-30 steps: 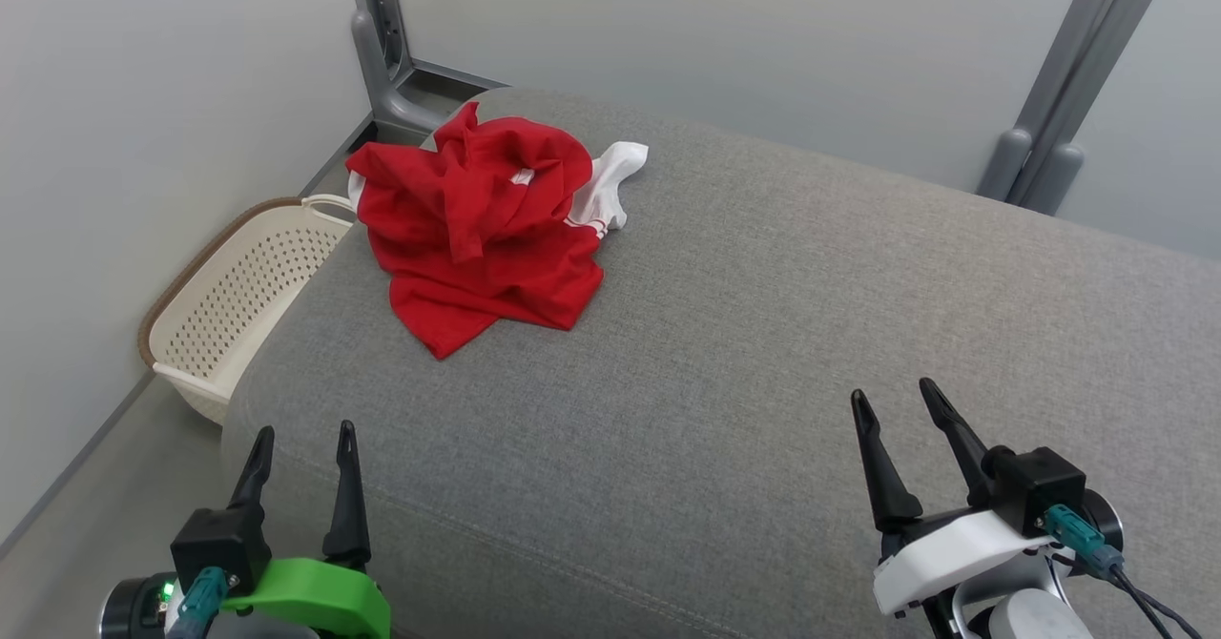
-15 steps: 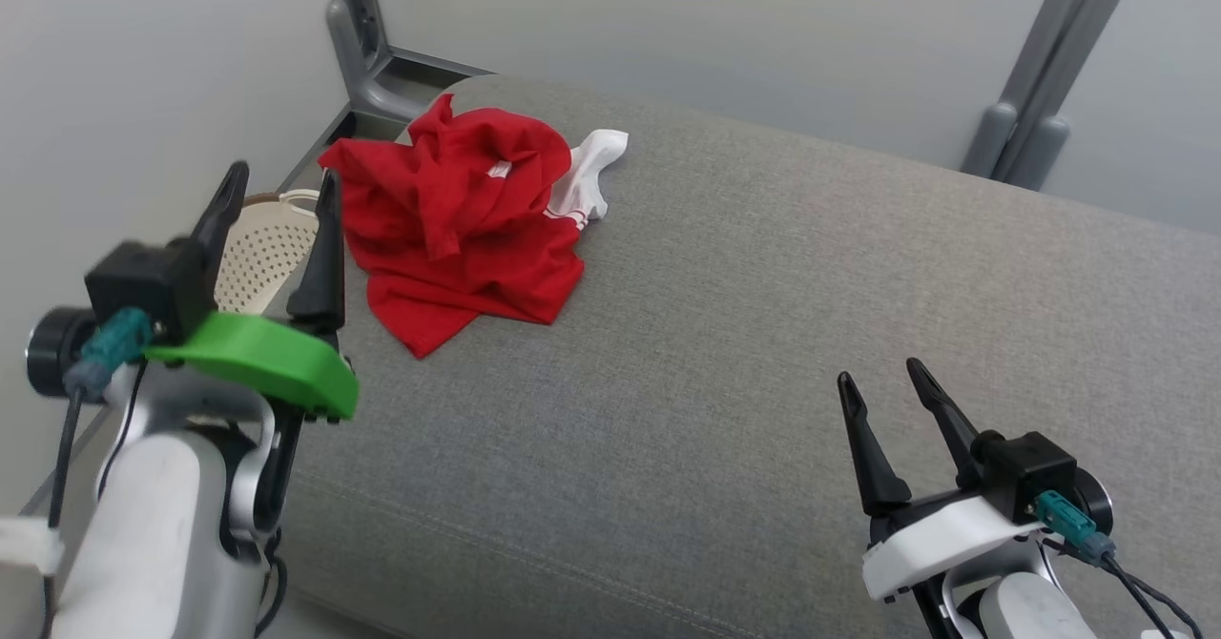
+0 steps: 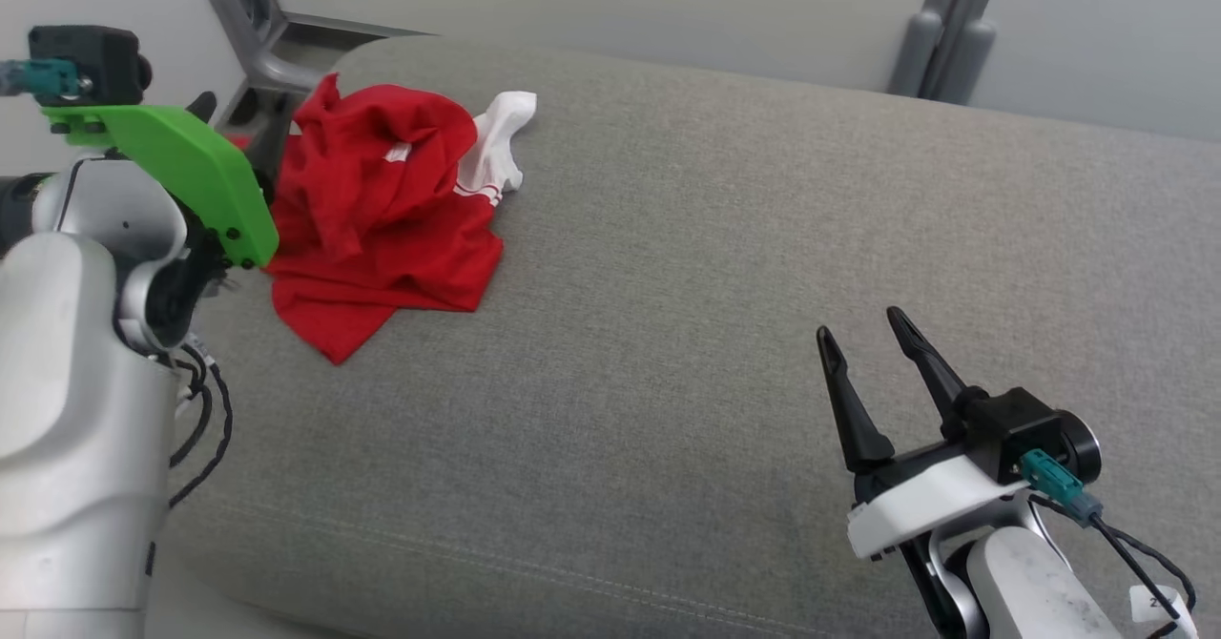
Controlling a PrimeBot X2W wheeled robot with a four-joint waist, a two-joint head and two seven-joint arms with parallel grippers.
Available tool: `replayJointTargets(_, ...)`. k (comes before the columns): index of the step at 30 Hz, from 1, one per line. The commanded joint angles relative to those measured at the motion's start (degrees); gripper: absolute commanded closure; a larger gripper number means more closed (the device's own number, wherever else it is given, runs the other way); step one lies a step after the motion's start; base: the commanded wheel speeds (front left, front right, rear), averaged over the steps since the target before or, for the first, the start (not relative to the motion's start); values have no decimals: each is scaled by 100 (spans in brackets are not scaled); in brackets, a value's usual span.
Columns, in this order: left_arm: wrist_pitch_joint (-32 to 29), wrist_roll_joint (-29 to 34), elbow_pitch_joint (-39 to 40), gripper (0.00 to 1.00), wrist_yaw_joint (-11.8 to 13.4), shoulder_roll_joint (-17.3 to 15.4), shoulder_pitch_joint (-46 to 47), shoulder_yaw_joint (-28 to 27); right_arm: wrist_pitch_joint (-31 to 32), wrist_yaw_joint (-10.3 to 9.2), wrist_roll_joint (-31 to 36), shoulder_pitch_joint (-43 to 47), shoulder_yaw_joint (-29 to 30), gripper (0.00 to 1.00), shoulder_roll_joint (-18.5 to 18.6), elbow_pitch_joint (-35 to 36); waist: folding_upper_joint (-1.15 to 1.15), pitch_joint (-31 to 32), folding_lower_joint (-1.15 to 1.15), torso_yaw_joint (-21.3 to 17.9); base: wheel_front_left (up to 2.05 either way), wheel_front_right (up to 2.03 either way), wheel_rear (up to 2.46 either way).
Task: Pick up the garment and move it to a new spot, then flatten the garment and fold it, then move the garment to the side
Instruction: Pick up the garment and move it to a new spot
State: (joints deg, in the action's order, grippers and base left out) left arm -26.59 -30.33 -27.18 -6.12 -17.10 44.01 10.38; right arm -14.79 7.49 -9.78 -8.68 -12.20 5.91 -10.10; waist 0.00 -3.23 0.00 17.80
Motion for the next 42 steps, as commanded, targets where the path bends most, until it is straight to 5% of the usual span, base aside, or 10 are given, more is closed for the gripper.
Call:
replayJointTargets(1,-19,-69,-69,0,-42,-23,107,-19,-17,0,23,-78,-8,0,19,16,0,-277,0,-281,0,0,0)
replayJointTargets(13,-750,-689,-1759,0,-132,-525,755,6,-28,0,-32,-510,-307,0,34,-84,0,-834,0,-921,0,0,0)
replayJointTargets(25,-760,-1061,-2600,0,-142,-874,790,-104,-34,0,-31,-724,-402,0,92,-33,0,-1274,0,-1255,0,0,0)
replayJointTargets(26,-748,-1063,-2637,11,-142,-887,801,-110,-34,0,-29,-723,-407,0,93,-28,0,-1290,0,-1266,0,0,0)
replayJointTargets(30,-693,-1098,-2808,100,-143,-930,848,-102,-35,0,-29,-769,-414,0,104,-13,0,-1331,0,-1286,0,0,0)
replayJointTargets(42,459,-520,-2523,100,-144,-1160,1114,371,-35,0,12,-721,-325,0,110,11,0,-1266,0,-1164,0,0,0)
